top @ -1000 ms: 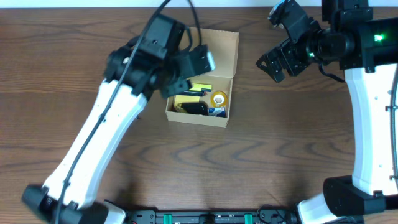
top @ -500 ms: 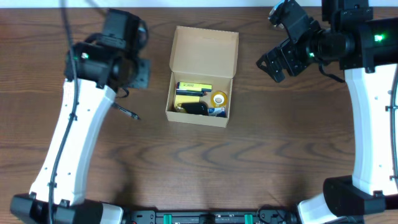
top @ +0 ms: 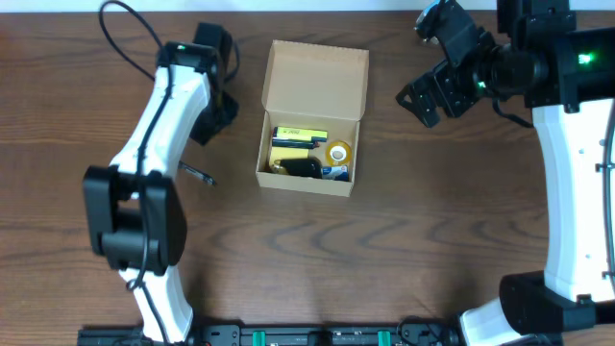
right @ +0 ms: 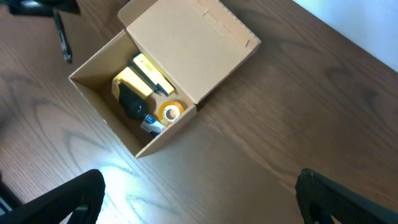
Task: Pack container
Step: 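Open the left gripper and move it left over the black pen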
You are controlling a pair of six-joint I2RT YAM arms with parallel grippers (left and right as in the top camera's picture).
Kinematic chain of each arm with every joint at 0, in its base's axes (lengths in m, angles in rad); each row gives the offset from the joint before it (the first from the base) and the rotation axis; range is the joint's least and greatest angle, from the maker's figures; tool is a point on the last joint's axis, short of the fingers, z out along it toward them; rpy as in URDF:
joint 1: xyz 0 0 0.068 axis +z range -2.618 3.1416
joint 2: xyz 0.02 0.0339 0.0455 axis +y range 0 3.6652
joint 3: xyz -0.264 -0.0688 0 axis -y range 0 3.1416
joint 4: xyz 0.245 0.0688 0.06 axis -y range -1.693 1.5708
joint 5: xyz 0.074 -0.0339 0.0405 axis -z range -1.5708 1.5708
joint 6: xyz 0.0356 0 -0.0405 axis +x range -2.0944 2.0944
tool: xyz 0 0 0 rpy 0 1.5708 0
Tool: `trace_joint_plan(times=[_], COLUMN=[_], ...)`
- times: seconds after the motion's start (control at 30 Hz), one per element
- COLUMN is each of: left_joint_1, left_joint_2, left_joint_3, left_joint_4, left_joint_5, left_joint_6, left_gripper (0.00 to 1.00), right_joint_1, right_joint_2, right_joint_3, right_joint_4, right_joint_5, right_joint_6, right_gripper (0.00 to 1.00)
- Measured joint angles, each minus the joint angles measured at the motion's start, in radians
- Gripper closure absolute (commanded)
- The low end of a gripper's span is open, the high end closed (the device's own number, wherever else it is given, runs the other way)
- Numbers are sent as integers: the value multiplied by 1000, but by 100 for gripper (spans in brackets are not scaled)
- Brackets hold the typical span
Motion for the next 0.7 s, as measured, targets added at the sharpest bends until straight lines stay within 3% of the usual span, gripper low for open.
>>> trace_joint_plan(times=[0.2, 0.4, 0.7], left_joint_1=[5, 48, 143], left_joint_2=[24, 23, -14], left_joint_3=[-7, -7, -7], left_joint_4=[-32, -89, -52], left_joint_5=[0, 23, 74], left_joint_6=[-38, 45, 171], left_gripper=[60, 68, 67], right_joint_1=[0, 0, 0], right_joint_2=[0, 0, 0], right_joint_3=[0, 0, 0], right_joint_4=[0, 0, 0], right_joint_5=[0, 0, 0], right_joint_6=[0, 0, 0], right_gripper=[1, 1, 1])
